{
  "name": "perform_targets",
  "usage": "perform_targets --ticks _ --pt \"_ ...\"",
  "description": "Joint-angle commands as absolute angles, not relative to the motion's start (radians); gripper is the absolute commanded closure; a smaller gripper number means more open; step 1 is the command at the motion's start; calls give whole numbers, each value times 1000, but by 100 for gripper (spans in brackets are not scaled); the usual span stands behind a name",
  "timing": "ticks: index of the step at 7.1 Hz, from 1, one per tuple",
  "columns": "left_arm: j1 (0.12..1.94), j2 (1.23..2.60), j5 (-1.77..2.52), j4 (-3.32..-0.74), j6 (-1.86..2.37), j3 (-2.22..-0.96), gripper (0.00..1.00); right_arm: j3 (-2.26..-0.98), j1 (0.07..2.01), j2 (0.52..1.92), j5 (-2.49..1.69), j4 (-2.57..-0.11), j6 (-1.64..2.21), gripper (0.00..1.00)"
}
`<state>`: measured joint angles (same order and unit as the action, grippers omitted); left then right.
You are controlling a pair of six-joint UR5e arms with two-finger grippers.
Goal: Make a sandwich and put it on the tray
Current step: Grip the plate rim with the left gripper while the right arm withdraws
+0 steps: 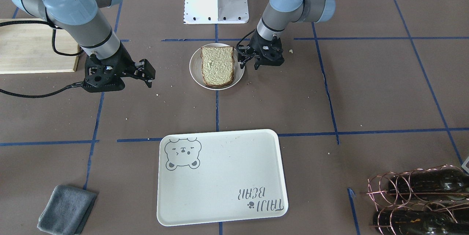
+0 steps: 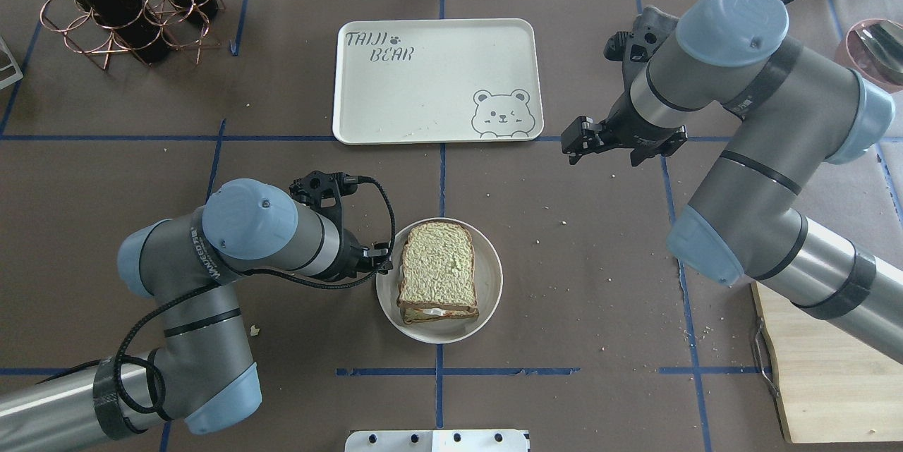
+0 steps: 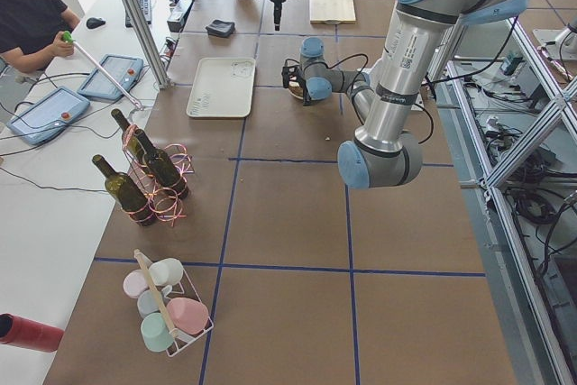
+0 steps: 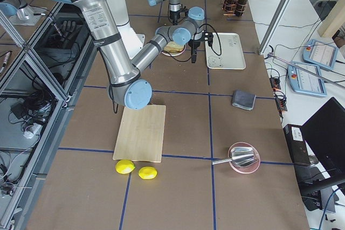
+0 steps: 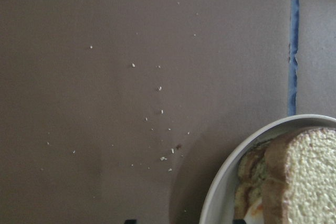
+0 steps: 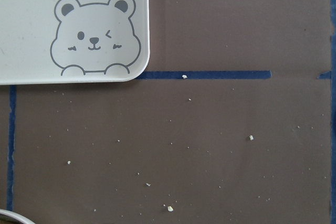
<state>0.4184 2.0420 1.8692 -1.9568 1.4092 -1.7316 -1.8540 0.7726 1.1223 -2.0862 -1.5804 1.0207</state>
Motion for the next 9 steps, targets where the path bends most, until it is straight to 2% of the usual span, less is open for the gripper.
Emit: perform_targets --ticks 1,4,5,7,9 --pt "397 2052 1868 -1959 1413 -1714 51 -1855 773 1123 -2088 -1580 1020 0" --pt "387 2072 1868 -1959 1414 -1692 56 -1855 773 1120 -2085 -1580 1020 0" --pt "387 2072 1868 -1959 1417 -1692 60 -1858 773 1120 -2086 -1580 1020 0" --pt "383 2072 1868 -1959 1419 -1700 100 -1859 775 1120 -2088 -1580 1020 0" --pt "383 2071 1868 -1960 1417 -1703 100 -1859 776 1121 -2089 -1580 1020 0"
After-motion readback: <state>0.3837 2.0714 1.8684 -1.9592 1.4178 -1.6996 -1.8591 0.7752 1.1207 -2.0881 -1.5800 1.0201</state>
